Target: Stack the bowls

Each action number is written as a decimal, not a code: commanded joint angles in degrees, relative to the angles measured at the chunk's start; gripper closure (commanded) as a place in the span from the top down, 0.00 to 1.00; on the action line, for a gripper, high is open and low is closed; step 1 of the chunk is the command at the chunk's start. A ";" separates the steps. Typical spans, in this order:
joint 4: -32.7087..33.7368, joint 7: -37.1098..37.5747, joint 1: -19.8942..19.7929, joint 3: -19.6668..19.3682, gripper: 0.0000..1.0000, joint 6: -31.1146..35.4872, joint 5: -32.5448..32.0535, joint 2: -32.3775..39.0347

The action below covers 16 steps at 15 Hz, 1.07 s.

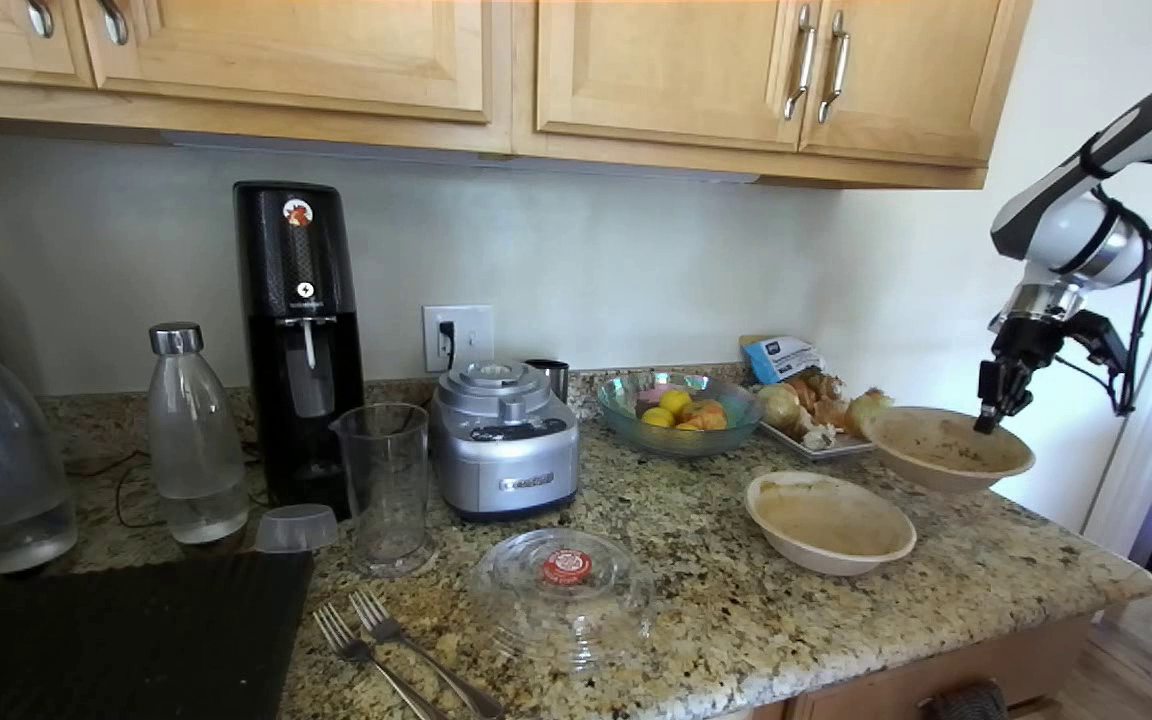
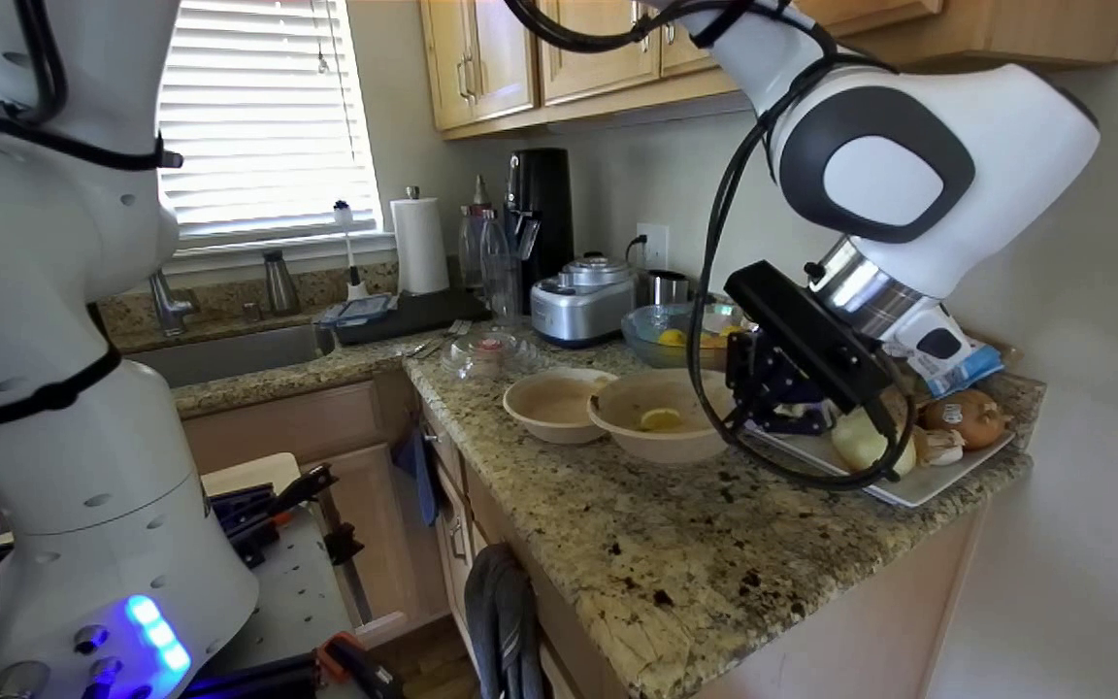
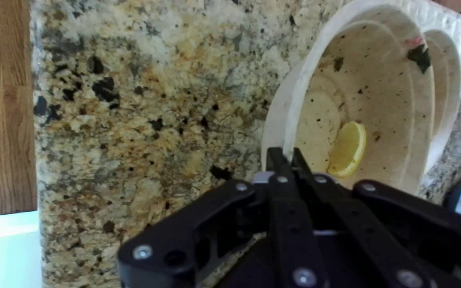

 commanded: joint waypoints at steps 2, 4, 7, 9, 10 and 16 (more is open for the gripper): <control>0.51 -4.39 -1.15 -0.49 0.03 -9.70 2.96 -3.77; -0.12 -4.87 -0.44 -0.79 0.04 -12.61 3.82 -4.91; -2.48 -3.85 0.88 -1.05 0.03 -14.35 5.75 -7.02; -5.11 -2.29 2.13 -1.30 0.04 -12.68 7.49 -8.63; -6.69 -1.63 2.80 -1.42 0.04 -11.63 8.52 -9.43; -18.10 2.46 8.24 -1.51 0.03 0.73 14.25 -14.50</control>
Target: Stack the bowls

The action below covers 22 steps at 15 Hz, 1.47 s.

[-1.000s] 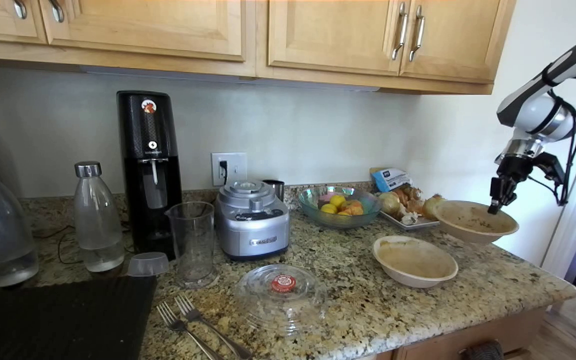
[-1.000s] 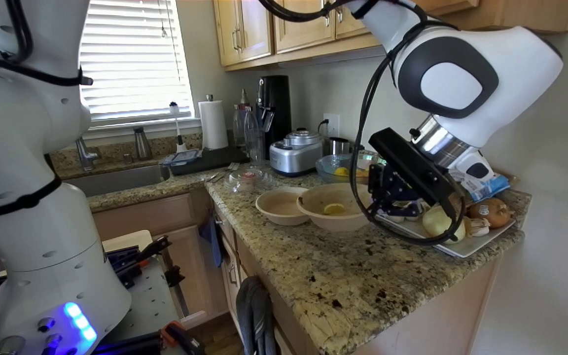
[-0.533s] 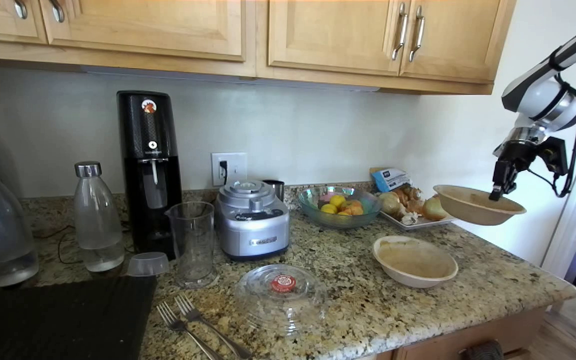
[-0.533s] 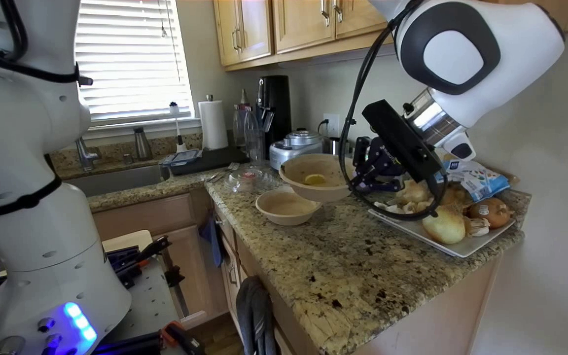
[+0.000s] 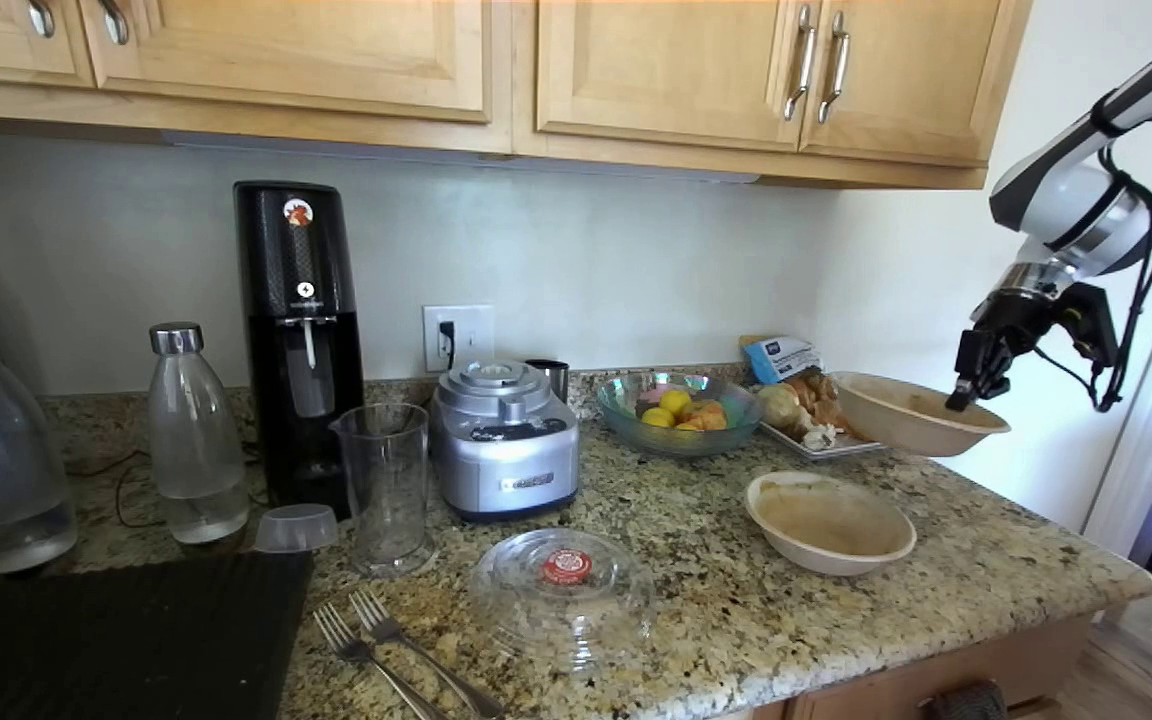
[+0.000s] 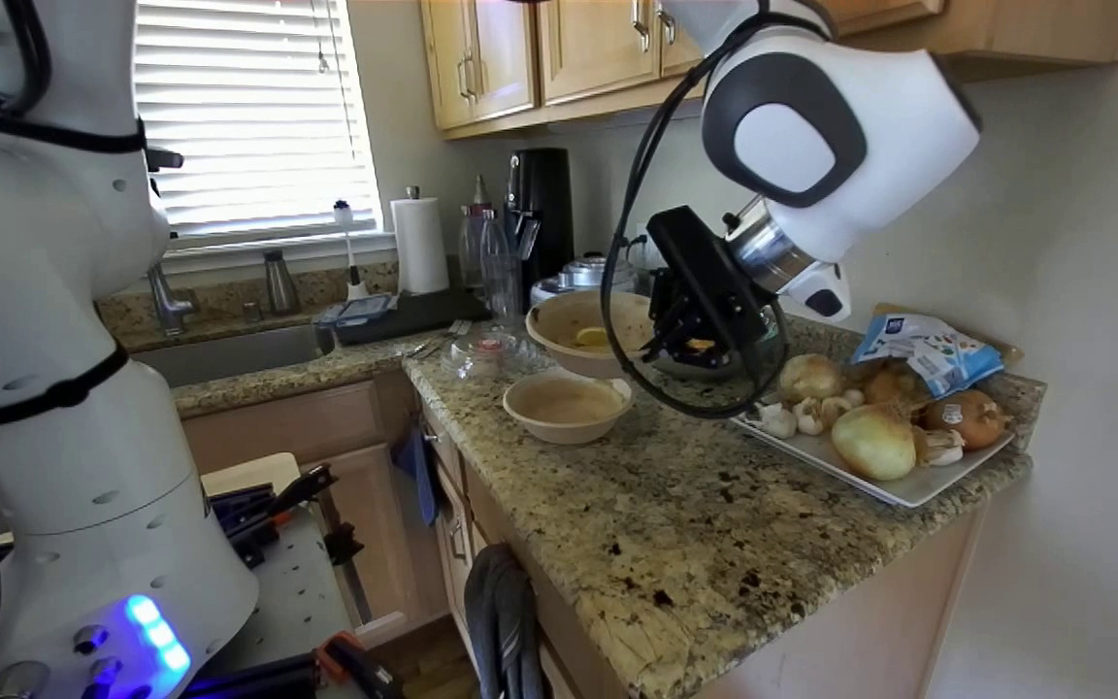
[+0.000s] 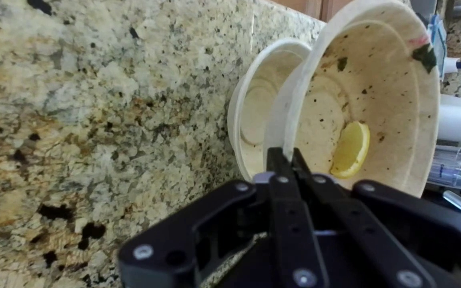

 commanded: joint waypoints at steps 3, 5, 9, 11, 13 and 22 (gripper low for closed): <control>-13.93 4.28 6.49 -0.39 0.02 15.84 4.87 -7.19; -16.74 5.08 8.51 0.27 0.03 21.18 5.99 -7.67; -19.72 7.75 11.92 1.95 0.03 28.21 6.24 -6.87; -20.59 8.45 12.90 2.90 0.03 29.80 6.28 -6.70; -20.86 8.98 13.56 3.76 0.03 30.56 6.22 -6.36; -18.59 9.17 14.36 5.52 0.02 30.43 5.63 -3.39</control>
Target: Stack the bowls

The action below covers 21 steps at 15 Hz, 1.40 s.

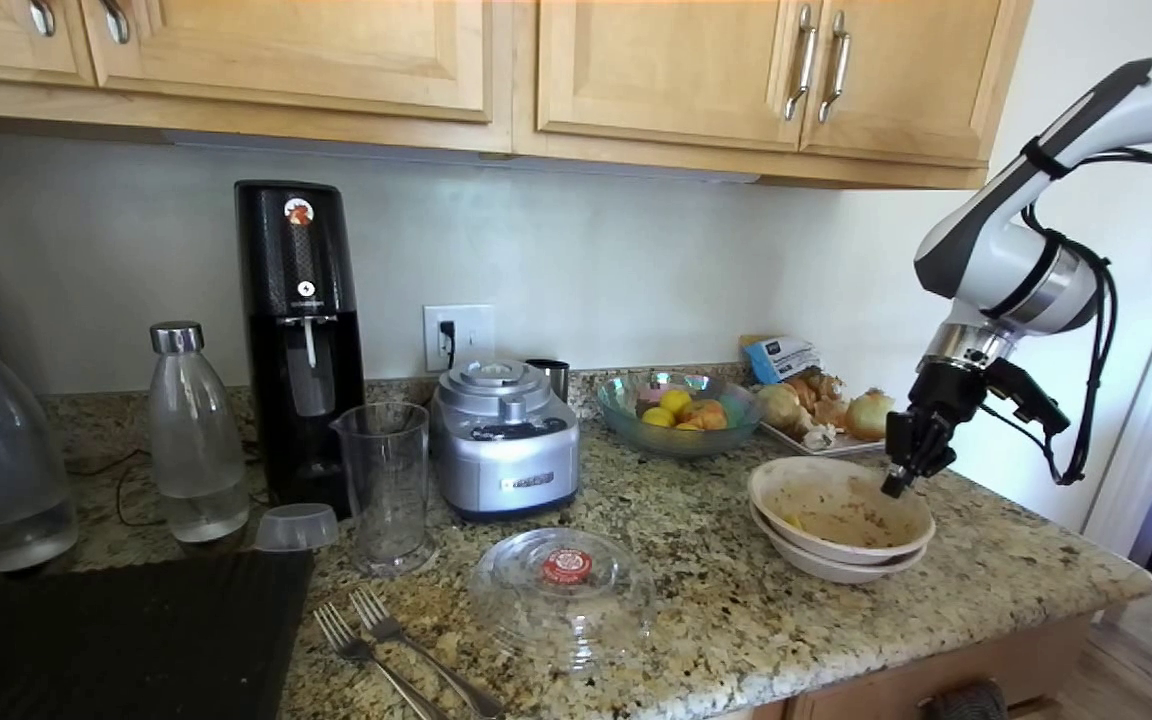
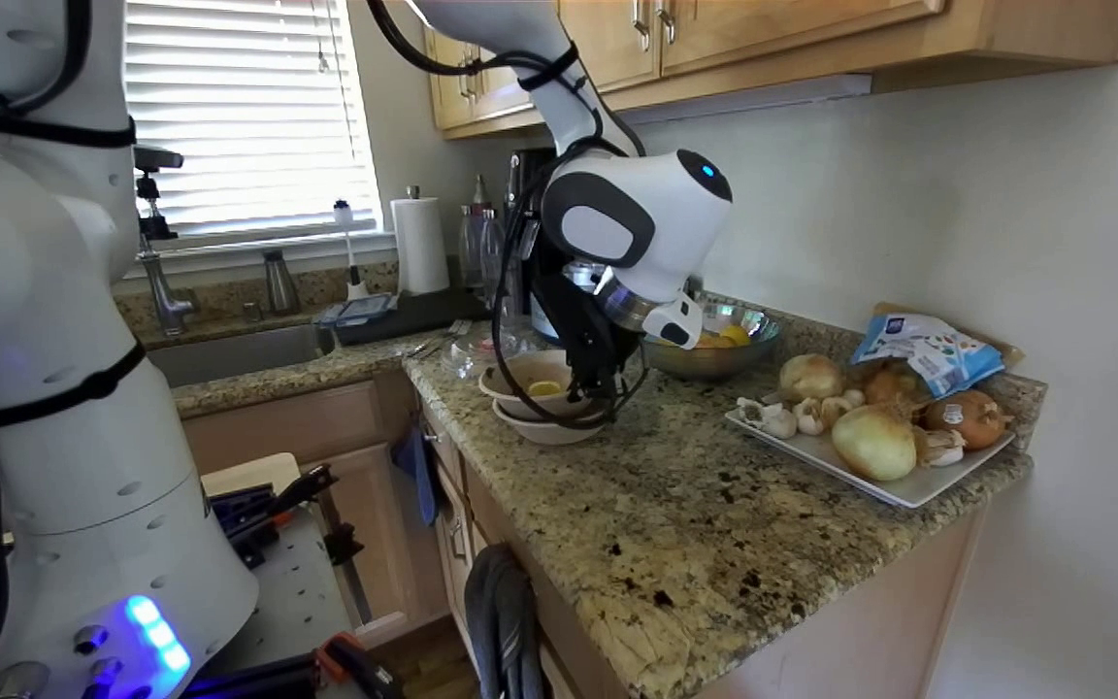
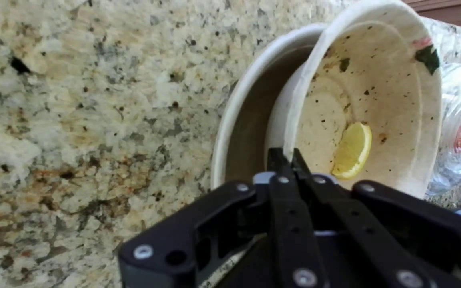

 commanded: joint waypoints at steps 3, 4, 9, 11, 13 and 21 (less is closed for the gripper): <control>0.26 0.95 0.46 0.13 0.01 2.61 0.63 0.42; 0.54 1.02 0.43 0.13 0.01 2.74 0.53 0.57; 2.24 1.69 0.35 0.04 0.46 5.09 -0.22 1.75; 2.89 1.80 0.13 0.04 0.59 5.06 -0.42 2.25; 3.22 1.43 -0.18 0.12 0.72 4.53 -0.43 2.04; 1.05 1.31 -0.10 -1.01 1.00 4.51 -3.93 -3.24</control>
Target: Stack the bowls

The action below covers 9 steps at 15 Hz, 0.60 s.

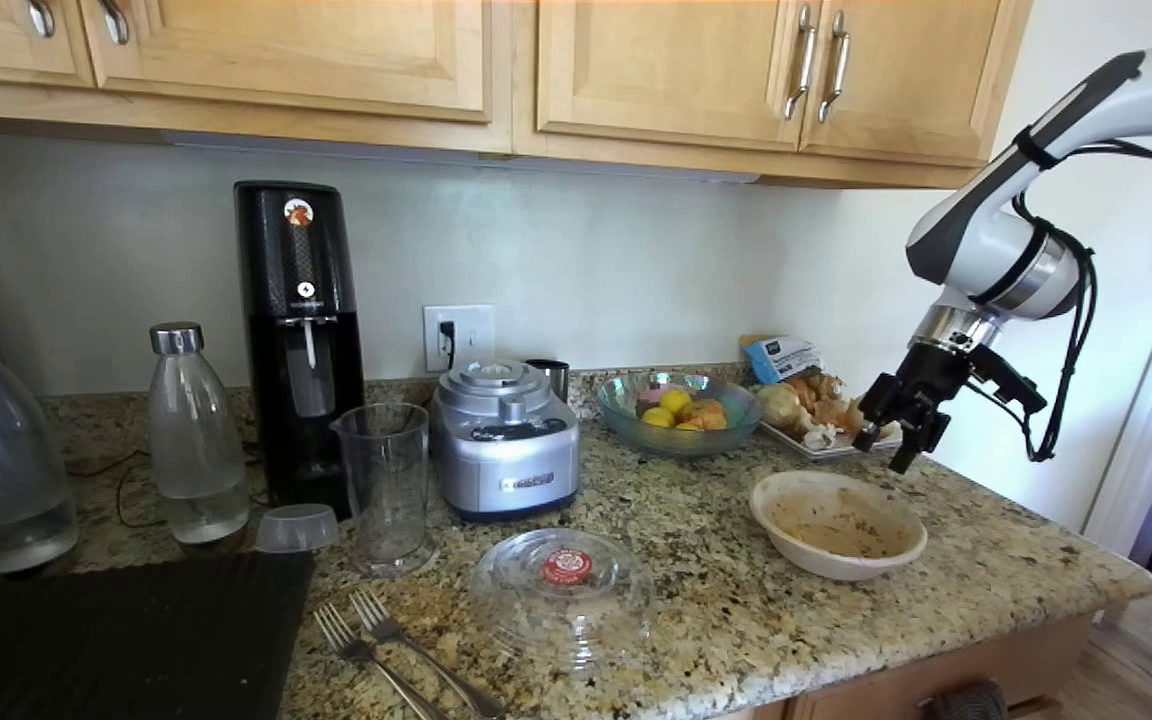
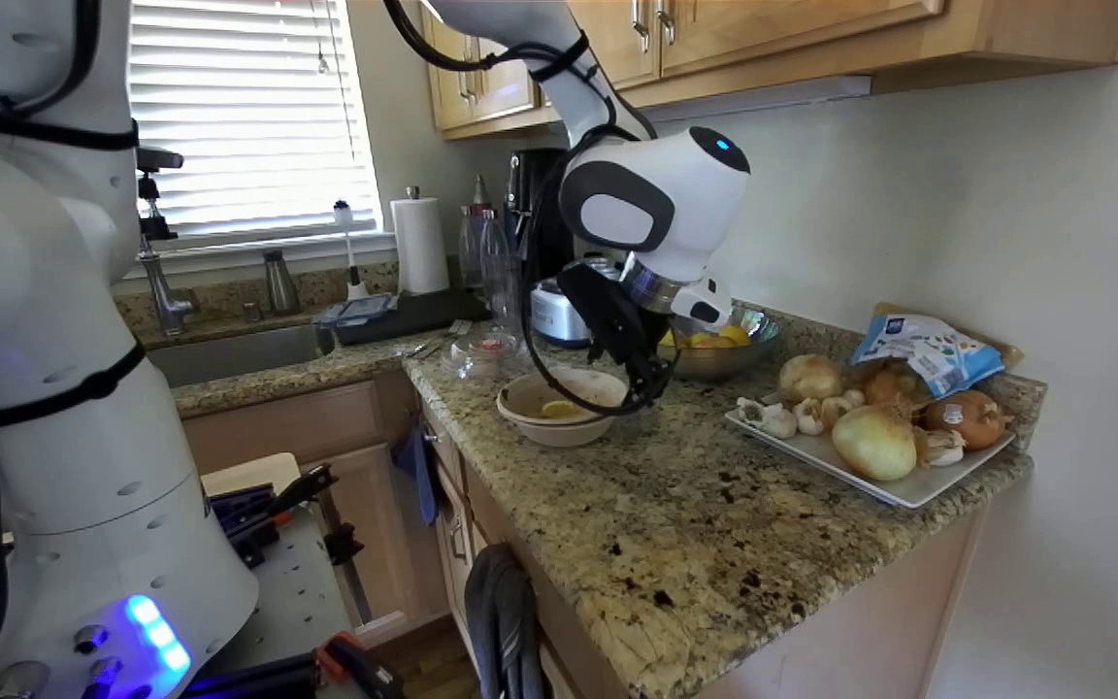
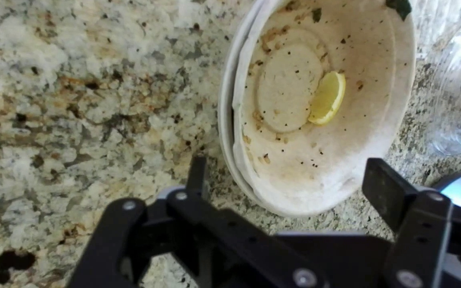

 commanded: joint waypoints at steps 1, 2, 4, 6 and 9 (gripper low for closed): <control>-3.11 2.71 0.56 -1.48 1.00 1.69 -5.44 -4.47; -3.06 3.17 0.45 -1.81 1.00 1.52 -7.32 -4.75; -3.47 6.81 0.76 -3.01 1.00 2.90 -13.45 -5.50; -3.91 9.80 0.41 -3.67 1.00 4.19 -18.99 -6.28; -4.79 13.29 0.05 -4.56 1.00 6.31 -25.34 -7.46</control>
